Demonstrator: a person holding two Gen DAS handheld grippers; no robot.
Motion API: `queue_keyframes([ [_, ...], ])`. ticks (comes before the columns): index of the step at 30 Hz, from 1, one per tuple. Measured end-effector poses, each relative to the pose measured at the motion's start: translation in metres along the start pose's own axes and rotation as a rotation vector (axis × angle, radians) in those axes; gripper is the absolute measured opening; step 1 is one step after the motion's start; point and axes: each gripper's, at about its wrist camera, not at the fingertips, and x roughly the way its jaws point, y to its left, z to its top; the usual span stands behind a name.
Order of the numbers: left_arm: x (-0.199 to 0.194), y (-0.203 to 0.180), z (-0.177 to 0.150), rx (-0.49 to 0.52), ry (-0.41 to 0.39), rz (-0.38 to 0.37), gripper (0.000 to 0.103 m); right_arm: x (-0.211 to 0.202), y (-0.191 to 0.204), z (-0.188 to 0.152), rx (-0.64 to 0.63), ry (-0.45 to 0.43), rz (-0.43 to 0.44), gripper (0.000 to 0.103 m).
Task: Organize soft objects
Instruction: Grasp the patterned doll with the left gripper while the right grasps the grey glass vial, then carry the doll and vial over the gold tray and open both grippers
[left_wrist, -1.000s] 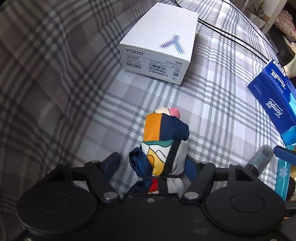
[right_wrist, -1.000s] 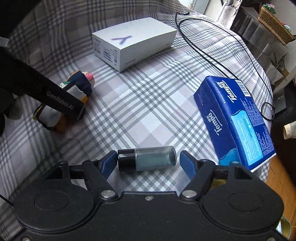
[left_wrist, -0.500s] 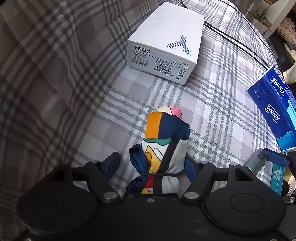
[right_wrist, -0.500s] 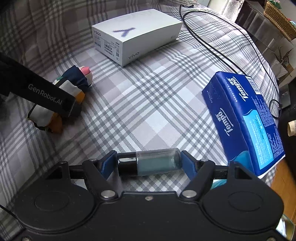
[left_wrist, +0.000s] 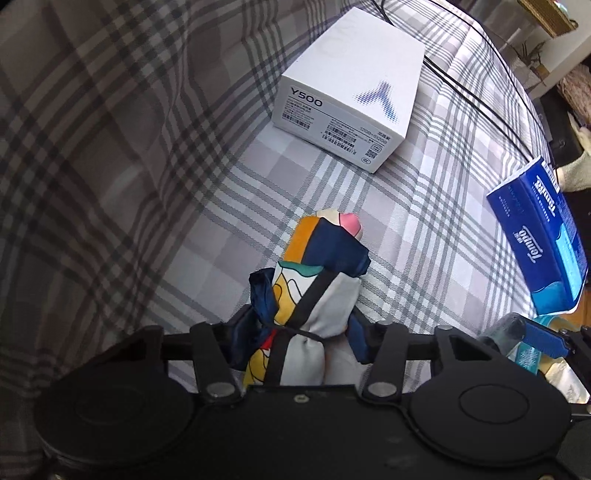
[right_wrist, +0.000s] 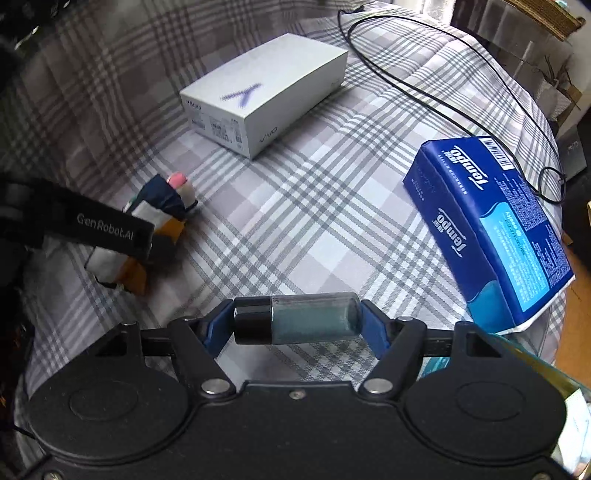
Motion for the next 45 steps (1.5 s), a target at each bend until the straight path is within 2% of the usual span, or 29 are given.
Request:
queue_keyframes([
  [4,-0.006,0.005,-0.001,-0.013,-0.002,-0.006,0.044,-0.018,-0.011,0.005,0.107,-0.031,0.031,0.067],
  [11,-0.022,0.005,-0.005,0.000,-0.022,-0.006,0.042,-0.052,-0.030,0.006,0.220,-0.081,0.045,0.067],
  [21,-0.064,-0.033,-0.023,0.127,-0.104,-0.016,0.042,-0.104,-0.088,-0.013,0.438,-0.136,-0.004,0.067],
  [32,-0.103,-0.114,-0.058,0.334,-0.138,-0.080,0.042,-0.164,-0.171,-0.061,0.703,-0.193,-0.103,0.068],
  [41,-0.118,-0.199,-0.104,0.503,-0.121,-0.124,0.042,-0.198,-0.205,-0.097,0.801,-0.266,-0.103,0.068],
  [45,-0.119,-0.244,-0.122,0.577,-0.129,-0.121,0.042,-0.205,-0.213,-0.109,0.817,-0.282,-0.115,0.068],
])
